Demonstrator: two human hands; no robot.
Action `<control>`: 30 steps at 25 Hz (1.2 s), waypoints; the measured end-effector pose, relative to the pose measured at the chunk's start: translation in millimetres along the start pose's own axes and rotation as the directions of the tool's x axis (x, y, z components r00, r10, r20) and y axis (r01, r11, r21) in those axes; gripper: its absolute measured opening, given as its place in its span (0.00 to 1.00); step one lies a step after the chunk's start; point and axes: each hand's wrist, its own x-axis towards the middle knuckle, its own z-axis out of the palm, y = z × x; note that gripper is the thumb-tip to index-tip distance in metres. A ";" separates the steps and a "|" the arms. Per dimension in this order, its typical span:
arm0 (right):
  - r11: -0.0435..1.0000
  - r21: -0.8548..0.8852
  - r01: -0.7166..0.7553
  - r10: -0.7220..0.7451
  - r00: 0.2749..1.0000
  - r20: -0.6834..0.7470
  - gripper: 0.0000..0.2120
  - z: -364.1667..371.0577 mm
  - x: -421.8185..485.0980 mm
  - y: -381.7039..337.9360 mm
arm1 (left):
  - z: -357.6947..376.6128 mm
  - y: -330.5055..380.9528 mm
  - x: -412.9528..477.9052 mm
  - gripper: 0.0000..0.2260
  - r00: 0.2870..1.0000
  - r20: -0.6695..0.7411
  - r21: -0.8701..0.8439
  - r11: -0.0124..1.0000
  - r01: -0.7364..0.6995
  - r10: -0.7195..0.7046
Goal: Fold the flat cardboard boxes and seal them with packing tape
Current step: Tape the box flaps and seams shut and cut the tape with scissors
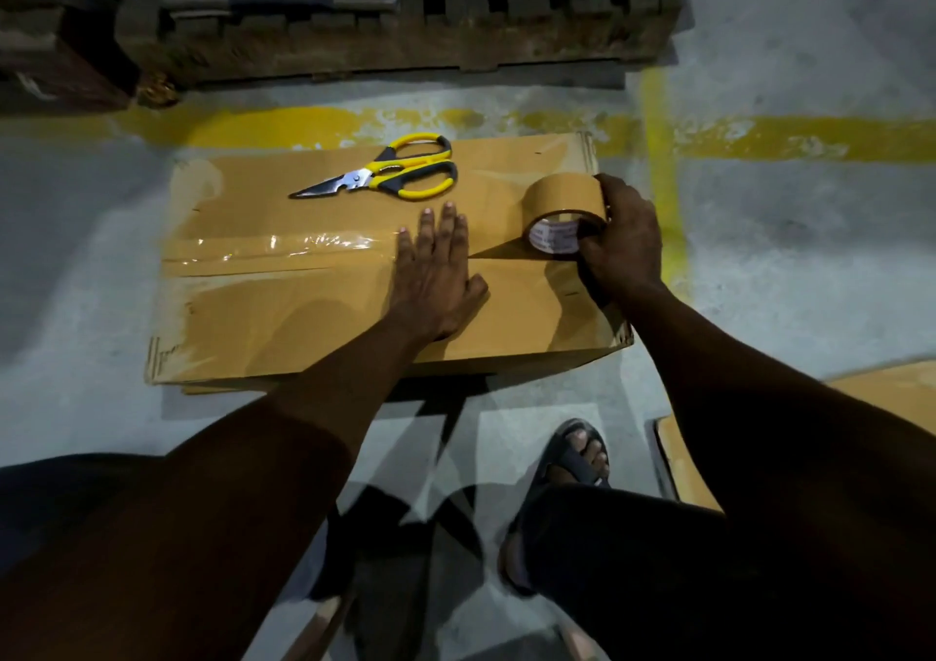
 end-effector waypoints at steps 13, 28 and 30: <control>0.978 0.177 -0.107 0.108 0.994 0.002 0.22 -12.5 4.8 27.3 | 3.1 49.3 11.1 0.34 0.995 0.005 0.008 0.995 -0.103 0.103; 0.868 0.417 -0.268 0.281 0.959 0.030 0.24 -19.5 11.4 51.9 | -2.2 105.7 31.0 0.36 0.988 -0.023 -0.063 0.986 -0.151 0.150; 0.889 0.374 -0.264 0.326 0.939 -0.113 0.26 -23.3 9.5 54.9 | 4.2 107.8 32.0 0.36 0.992 -0.016 -0.037 0.991 -0.128 0.128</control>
